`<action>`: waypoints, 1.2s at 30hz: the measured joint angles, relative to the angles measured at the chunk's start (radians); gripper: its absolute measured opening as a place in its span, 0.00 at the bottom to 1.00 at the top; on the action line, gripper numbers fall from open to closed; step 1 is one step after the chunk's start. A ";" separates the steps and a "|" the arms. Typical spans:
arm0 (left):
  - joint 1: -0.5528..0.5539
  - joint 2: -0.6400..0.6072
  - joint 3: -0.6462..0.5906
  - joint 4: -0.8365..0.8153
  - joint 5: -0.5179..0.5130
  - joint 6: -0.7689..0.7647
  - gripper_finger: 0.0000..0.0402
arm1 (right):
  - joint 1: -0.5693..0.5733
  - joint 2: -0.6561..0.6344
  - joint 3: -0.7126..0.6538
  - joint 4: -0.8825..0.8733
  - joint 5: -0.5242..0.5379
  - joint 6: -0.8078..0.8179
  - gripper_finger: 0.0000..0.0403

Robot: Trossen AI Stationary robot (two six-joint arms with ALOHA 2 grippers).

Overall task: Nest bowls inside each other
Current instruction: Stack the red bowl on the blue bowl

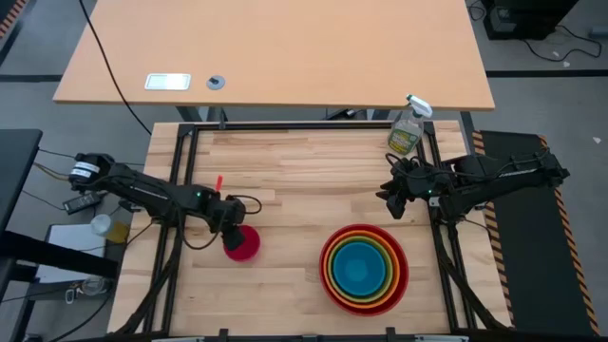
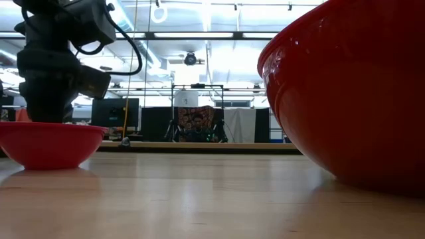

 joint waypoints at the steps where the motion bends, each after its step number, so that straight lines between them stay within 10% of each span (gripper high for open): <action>1: -0.001 0.006 0.000 0.004 0.000 -0.001 0.28 | 0.000 0.000 0.000 0.000 0.000 0.000 0.38; 7: -0.004 0.007 0.001 0.015 -0.017 -0.018 0.04 | 0.000 0.000 0.000 0.006 -0.001 0.000 0.38; 22: 0.064 0.028 0.176 0.016 -0.011 -0.028 0.03 | -0.035 0.000 0.000 0.008 -0.086 -0.026 0.38; 36: 0.117 0.513 0.900 -0.069 -0.006 0.259 0.04 | -0.194 -0.003 0.000 -0.249 -0.054 -0.024 0.38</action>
